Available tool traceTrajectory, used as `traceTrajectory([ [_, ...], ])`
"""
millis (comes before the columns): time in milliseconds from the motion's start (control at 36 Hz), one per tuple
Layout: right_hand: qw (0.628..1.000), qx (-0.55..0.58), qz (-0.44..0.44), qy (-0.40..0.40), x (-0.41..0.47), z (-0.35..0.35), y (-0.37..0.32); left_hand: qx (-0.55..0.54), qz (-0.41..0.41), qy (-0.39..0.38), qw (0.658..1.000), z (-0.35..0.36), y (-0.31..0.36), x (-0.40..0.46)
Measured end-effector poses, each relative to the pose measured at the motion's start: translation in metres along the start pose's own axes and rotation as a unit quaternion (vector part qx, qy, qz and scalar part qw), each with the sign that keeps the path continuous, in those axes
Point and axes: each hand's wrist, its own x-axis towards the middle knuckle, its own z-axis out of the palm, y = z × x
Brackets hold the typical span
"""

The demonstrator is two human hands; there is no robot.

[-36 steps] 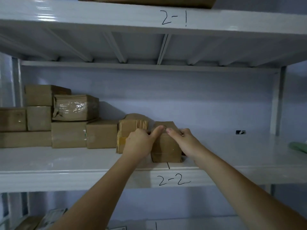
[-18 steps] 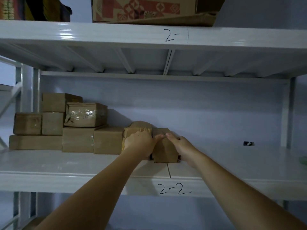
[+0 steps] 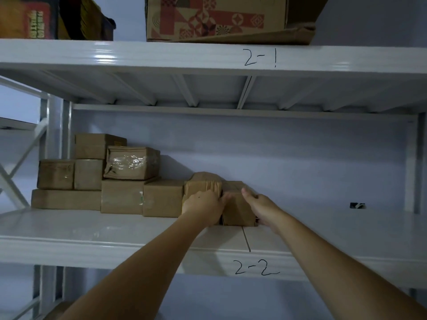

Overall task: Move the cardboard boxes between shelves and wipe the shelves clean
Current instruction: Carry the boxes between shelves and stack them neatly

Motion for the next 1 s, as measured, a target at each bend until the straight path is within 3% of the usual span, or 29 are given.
traceTrajectory([
  [139, 0.989, -0.134, -0.059, 0.026, -0.019, -0.009, -0.002, -0.025, 0.050, -0.003, 0.998, -0.018, -0.019, -0.030],
  [222, 0.968, -0.202, -0.136, 0.058, -0.037, -0.011, -0.005, -0.035, 0.073, -0.021, 0.996, -0.032, -0.036, -0.051],
  [389, 0.928, -0.276, -0.245, 0.048, -0.111, 0.004, -0.021, -0.059, 0.084, -0.065, 0.993, -0.052, -0.073, -0.101],
  [611, 0.879, -0.336, -0.320, -0.109, -0.214, 0.065, -0.037, 0.030, 0.136, -0.042, 0.989, -0.079, -0.129, -0.182],
  [722, 0.875, -0.335, -0.317, -0.147, -0.255, 0.111, -0.038, 0.053, 0.144, -0.034, 0.988, -0.089, -0.165, -0.230],
  [1000, 0.861, -0.368, -0.243, -0.252, -0.336, 0.234, -0.027, 0.067, 0.084, -0.140, 0.984, -0.081, -0.270, -0.353],
])
